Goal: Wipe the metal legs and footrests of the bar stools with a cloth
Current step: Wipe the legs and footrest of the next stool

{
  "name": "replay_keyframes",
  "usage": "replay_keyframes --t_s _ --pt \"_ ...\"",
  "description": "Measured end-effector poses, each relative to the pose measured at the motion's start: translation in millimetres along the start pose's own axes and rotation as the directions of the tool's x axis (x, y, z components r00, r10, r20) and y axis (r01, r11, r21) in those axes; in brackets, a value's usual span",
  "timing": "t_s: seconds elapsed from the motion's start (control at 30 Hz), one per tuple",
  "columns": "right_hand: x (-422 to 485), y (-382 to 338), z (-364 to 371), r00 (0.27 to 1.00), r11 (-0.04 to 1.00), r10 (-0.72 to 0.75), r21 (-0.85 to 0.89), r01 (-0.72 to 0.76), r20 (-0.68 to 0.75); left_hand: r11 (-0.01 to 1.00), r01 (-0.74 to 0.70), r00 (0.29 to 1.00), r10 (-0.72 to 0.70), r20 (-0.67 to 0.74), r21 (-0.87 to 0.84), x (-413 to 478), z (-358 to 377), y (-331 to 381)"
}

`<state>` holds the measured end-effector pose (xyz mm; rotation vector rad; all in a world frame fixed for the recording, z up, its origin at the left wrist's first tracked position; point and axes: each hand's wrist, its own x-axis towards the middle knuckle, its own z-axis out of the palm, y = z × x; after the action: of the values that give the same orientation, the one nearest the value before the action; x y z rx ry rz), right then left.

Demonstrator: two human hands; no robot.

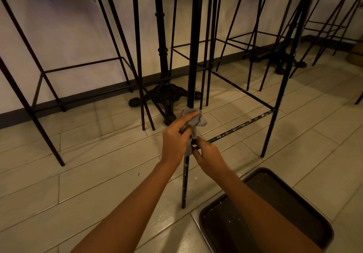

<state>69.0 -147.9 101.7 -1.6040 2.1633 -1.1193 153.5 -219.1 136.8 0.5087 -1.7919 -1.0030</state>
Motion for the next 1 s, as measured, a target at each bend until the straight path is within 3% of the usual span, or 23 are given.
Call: replay_keyframes --t_s 0.17,0.57,0.83,1.0 --pt "-1 3 2 1.0 1.0 0.001 -0.024 -0.001 -0.014 0.999 -0.028 0.998 0.03 -0.053 0.038 -9 10 -9" --pt "-4 9 5 0.999 1.0 -0.001 -0.011 0.001 -0.052 0.999 0.031 0.993 -0.033 0.115 0.02 -7 -12 -9" --pt "-4 12 9 0.997 1.0 -0.002 0.017 0.004 -0.072 1.0 0.003 1.0 -0.003 -0.004 0.013 -10 0 -12" --pt "-5 14 10 0.998 0.999 0.014 0.036 -0.012 -0.069 1.0 0.027 1.0 -0.027 0.01 0.009 -21 0 -21"
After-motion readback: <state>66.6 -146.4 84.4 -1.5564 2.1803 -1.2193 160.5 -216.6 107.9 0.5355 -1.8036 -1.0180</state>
